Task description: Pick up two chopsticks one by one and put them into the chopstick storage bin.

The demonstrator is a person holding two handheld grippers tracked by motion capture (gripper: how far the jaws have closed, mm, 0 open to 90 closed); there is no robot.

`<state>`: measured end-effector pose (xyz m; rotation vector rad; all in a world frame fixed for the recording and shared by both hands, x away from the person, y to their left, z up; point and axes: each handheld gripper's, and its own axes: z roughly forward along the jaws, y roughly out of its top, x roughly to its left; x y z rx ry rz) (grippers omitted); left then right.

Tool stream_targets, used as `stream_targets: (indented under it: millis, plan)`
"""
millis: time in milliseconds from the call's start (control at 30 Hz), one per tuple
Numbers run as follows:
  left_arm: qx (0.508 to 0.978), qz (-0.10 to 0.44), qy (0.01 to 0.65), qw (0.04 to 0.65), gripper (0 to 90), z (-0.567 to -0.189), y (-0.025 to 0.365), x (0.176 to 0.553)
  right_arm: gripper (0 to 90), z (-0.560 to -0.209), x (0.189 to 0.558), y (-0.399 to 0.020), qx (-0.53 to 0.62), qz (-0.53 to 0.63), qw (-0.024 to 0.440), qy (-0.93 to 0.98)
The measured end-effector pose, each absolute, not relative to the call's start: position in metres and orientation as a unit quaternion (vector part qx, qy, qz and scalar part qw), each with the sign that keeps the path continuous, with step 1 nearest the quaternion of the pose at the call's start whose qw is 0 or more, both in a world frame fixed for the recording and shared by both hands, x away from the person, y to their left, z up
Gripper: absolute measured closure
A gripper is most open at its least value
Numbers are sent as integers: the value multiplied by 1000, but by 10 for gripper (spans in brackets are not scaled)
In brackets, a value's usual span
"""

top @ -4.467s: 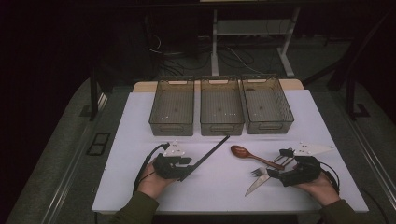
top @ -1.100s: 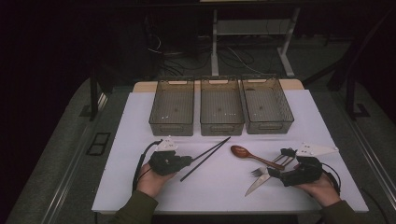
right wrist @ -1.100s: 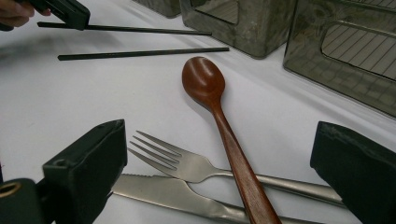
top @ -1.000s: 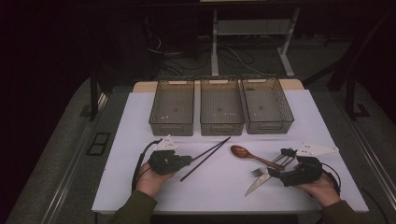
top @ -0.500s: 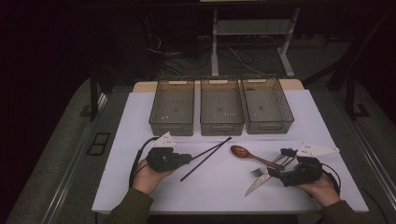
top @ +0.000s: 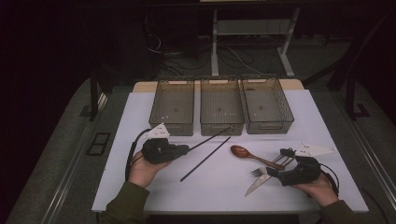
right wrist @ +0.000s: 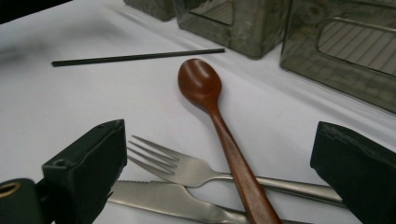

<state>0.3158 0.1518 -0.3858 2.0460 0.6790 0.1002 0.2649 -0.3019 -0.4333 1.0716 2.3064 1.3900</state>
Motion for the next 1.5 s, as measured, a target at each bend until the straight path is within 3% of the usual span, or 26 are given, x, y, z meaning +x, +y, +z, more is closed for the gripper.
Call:
stream_targets:
  millis: [600, 1500]
  plan:
    - [828, 57, 290, 476, 849, -362, 154, 352, 0, -436, 262, -303, 371, 470, 120, 792]
    - [811, 128, 335, 462, 849, -338, 172, 422, 0, -435, 260, -305, 374, 474, 117, 789]
